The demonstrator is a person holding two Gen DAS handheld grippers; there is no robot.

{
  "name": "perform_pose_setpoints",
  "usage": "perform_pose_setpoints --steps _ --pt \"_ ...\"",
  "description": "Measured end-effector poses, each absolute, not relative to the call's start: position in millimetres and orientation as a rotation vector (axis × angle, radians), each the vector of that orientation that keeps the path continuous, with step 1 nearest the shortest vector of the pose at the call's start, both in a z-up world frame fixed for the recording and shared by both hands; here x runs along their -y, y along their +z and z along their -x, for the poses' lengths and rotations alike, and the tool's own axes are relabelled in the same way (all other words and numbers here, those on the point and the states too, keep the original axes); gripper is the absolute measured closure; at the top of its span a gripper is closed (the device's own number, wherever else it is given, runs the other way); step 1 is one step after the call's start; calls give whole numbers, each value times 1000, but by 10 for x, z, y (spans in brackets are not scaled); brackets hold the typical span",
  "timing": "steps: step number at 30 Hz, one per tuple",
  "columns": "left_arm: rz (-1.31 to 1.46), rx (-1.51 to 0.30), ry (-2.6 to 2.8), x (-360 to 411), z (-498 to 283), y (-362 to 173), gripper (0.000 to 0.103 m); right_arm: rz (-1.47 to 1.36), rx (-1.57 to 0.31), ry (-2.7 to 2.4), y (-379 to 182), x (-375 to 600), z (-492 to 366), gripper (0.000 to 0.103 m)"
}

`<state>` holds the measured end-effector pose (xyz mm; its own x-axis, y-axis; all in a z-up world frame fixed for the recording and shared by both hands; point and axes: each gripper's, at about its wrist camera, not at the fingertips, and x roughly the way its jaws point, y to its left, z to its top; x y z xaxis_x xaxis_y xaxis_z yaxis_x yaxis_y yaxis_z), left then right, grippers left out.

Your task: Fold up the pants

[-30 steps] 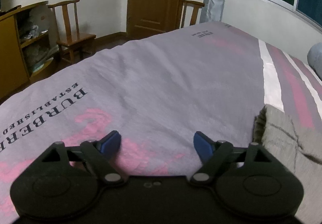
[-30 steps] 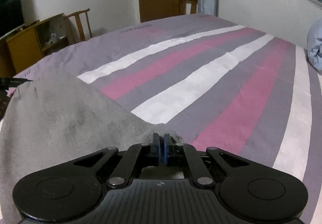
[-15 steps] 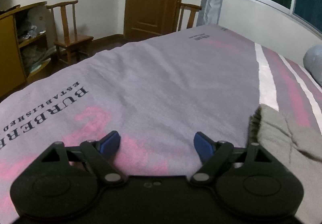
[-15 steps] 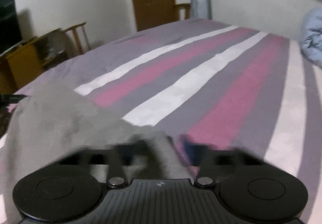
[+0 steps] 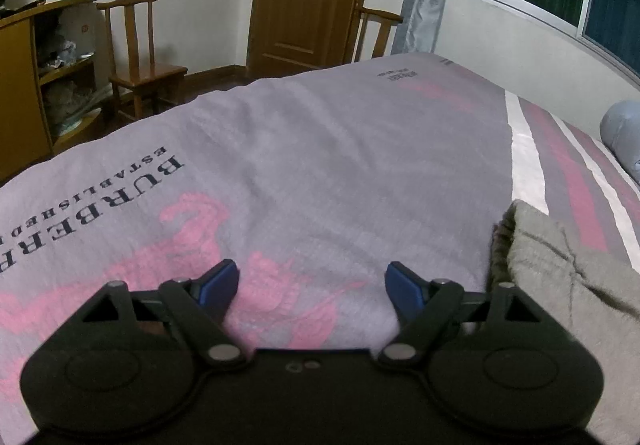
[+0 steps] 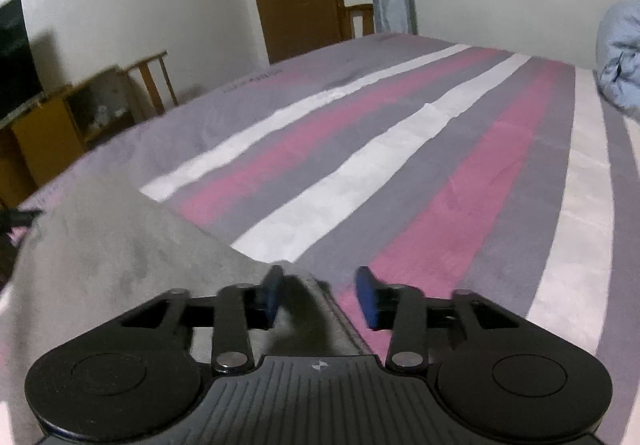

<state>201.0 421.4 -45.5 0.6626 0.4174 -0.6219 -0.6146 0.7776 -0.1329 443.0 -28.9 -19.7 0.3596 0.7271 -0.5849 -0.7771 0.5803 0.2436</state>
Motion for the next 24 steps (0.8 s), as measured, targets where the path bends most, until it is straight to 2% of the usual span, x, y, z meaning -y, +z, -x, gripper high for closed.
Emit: perform_pose_setpoints --steps 8,9,11,12,13,16,20,24 --pt "355 -604 594 -4221 -2000 -467 28 139 -745 1069 -193 221 -4404 62" --pt "356 -604 593 -4221 -2002 -467 28 152 -753 1096 -180 217 -4398 73" --pt "355 -605 593 -4232 -2005 -469 27 193 -771 1127 -173 183 -4370 78" --pt "353 -605 594 -4232 -2010 -469 27 211 -768 1134 -161 177 -4350 89" --pt "351 -604 595 -4228 -2011 -471 27 233 -761 1137 -146 172 -4323 94" --pt "352 -604 594 -4223 -2011 -476 27 285 -700 1111 -105 167 -4222 98" --pt "354 -602 592 -4217 -2010 -483 27 266 -595 1046 -13 179 -4167 99" --pt "353 -598 590 -4218 -2003 -495 26 293 -662 983 -221 90 -4262 99"
